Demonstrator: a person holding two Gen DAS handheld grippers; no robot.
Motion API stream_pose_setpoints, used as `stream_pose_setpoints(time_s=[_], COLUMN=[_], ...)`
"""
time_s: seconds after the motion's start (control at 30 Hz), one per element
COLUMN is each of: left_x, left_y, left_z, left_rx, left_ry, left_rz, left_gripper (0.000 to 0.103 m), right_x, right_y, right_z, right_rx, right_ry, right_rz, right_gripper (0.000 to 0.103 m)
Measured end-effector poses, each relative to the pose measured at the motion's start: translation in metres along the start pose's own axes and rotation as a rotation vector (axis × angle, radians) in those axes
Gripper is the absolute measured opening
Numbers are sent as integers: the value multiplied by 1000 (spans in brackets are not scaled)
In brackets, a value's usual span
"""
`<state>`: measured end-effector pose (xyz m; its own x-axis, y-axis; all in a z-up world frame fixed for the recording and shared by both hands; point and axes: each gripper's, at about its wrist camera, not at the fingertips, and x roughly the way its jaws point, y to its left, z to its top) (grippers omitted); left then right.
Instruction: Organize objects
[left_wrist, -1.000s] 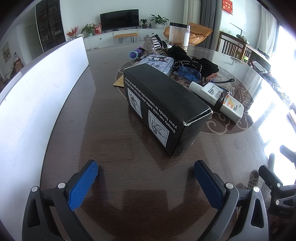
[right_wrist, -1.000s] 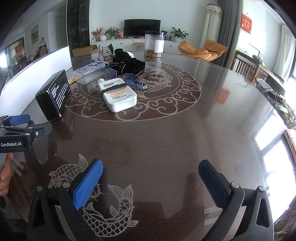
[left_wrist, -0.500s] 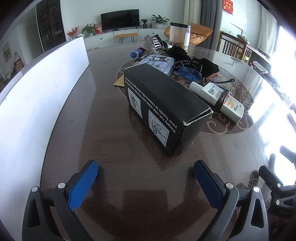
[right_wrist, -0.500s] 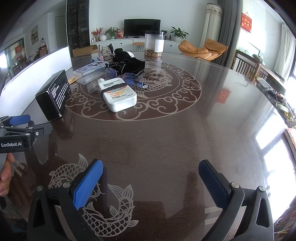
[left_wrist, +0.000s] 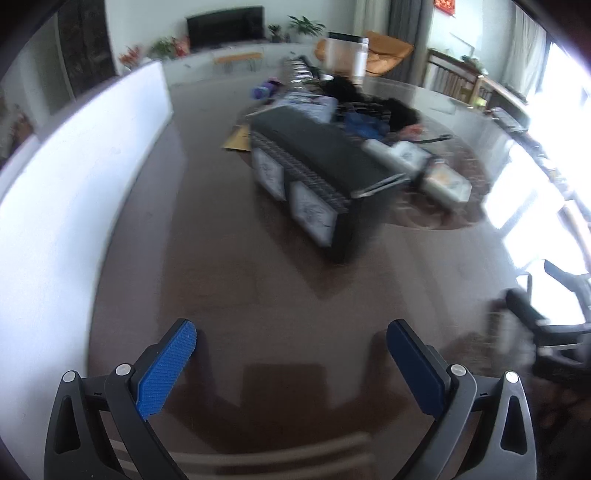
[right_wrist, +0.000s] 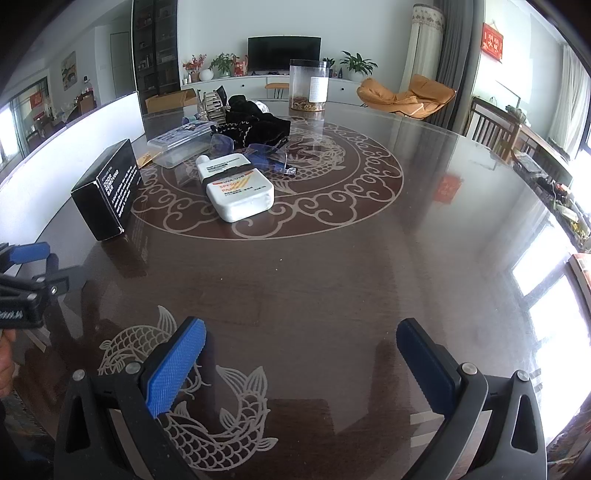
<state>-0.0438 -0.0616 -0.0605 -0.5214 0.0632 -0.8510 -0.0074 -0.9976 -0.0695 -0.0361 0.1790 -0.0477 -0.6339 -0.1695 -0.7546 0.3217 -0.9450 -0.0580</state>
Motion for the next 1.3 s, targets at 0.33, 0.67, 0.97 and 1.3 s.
stream_pose_setpoints(time_s=[0.33,0.67,0.97,1.3], left_x=[1,30,48,65], left_y=[-24,39,27,-6], left_z=[96,72,60,71], left_rx=[-18,-210,-158,-60], left_ry=[-126,-4,76,3], left_rz=[91,96,142,123], left_gripper=[103,103,103,103], right_x=[1,4,2,1], right_y=[-1,-7,-8,-10], right_z=[1,2,1,1], right_rx=[1,27,36,38], right_ry=[2,21,23,22], right_rz=[4,39,39,36], right_gripper=[103,103,103,103])
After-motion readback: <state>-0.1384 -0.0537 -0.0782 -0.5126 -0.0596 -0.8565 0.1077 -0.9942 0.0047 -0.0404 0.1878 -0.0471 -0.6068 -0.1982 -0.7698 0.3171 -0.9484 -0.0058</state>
